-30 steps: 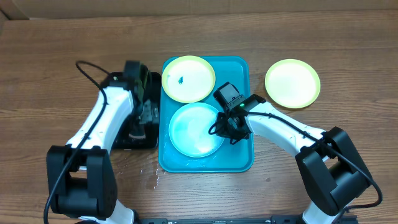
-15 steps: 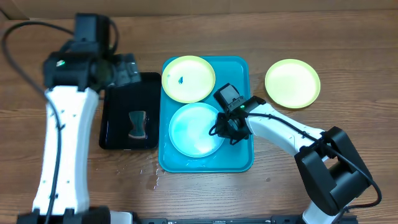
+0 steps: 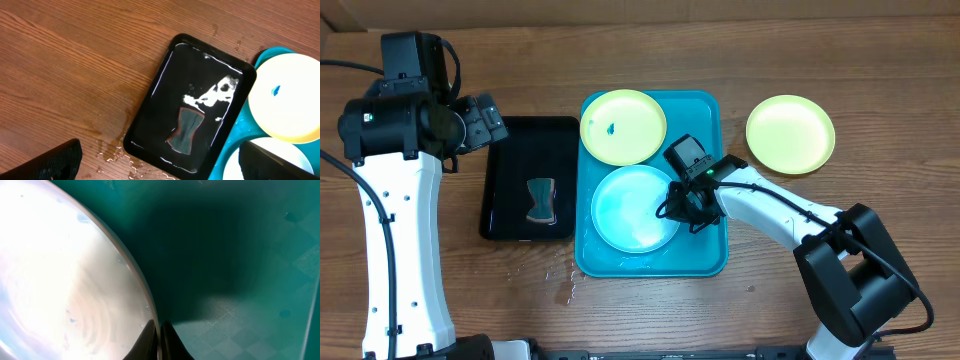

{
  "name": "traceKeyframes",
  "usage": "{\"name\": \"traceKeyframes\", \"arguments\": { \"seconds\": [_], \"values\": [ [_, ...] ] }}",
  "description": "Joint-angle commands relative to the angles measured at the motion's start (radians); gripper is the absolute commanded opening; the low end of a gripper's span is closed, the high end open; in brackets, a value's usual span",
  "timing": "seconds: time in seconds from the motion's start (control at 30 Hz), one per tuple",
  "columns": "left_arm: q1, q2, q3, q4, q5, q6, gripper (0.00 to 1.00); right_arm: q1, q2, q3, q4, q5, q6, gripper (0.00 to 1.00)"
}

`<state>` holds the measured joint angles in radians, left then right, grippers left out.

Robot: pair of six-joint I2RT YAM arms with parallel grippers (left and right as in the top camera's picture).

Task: Clean dirty plates on tray and stack at the side
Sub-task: 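Lift the light-blue plate by its rim with the right gripper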

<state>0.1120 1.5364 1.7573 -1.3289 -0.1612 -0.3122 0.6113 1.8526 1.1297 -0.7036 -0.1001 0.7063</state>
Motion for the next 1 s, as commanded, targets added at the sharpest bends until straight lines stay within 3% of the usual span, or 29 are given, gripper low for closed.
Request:
{"name": "traceKeyframes", "arguments": {
  "seconds": [0.0,0.7,0.97],
  "values": [
    [0.001,0.001,0.016,-0.003,0.002,-0.01,1.0,0.006,-0.009,-0.006,0.004,0.008,0.005,0.04],
    [0.001,0.001,0.016,-0.003,0.002,-0.01,1.0,0.003,-0.009,-0.006,-0.001,-0.006,0.005,0.04],
    [0.001,0.001,0.016,-0.003,0.002,-0.01,1.0,-0.013,-0.014,0.051,-0.134,-0.006,0.0,0.04]
  ]
}}
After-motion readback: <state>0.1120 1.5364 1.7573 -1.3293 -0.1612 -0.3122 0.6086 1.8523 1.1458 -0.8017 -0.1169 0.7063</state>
